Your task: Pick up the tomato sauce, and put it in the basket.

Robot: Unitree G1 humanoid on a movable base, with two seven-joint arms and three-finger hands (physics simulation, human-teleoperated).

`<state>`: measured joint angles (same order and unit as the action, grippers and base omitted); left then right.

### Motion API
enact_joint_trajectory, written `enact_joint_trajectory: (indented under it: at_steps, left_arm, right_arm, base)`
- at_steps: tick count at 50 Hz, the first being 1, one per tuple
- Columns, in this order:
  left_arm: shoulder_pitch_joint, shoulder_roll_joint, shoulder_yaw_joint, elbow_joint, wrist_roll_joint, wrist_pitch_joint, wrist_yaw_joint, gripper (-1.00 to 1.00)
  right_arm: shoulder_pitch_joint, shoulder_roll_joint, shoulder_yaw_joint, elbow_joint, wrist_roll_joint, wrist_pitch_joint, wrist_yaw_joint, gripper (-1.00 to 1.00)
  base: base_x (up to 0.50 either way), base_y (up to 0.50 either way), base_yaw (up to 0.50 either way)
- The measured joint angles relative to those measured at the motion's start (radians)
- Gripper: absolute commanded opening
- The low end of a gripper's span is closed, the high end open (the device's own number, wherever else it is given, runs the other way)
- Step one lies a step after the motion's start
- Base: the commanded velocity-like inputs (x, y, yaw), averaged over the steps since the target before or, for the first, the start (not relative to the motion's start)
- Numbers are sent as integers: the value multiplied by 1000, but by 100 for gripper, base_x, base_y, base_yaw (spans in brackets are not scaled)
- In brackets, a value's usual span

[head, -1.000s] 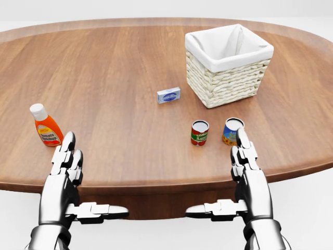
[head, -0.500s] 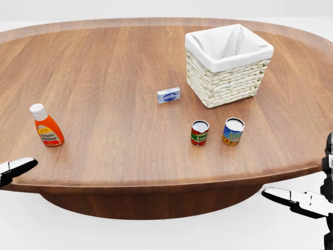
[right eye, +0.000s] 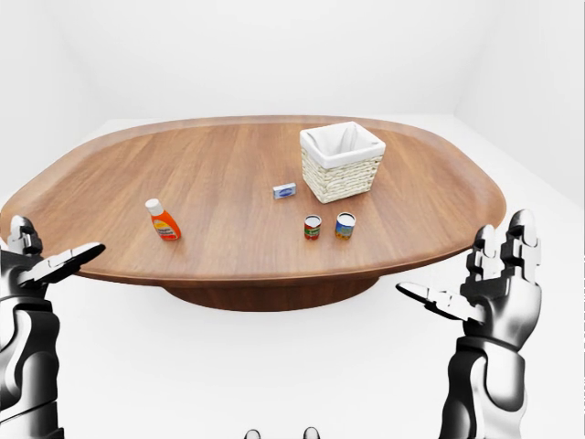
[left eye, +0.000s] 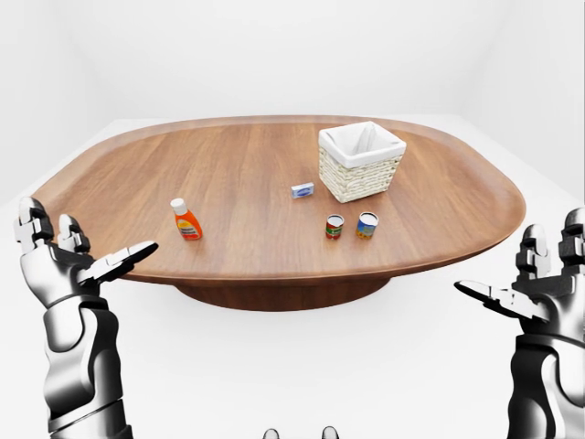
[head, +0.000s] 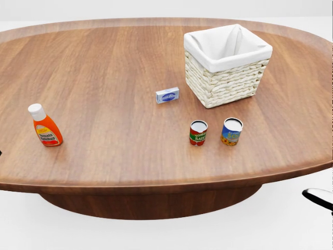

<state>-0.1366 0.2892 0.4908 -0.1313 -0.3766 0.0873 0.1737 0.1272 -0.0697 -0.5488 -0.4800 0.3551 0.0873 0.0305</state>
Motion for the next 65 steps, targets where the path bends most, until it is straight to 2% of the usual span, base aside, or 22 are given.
enact_joint_trajectory:
  at_steps: [52, 65]
  left_arm:
    - [-4, 11, 11, 3, -10, 0, 5, 100]
    - [-4, 10, 9, 1, -10, 0, 6, 100]
  right_arm:
    - [2, -1, -2, 22, 7, 0, 13, 100]
    - [0, -4, 10, 25, -17, 0, 12, 100]
  base:
    - [0, -44, 0]
    - [0, -2, 0]
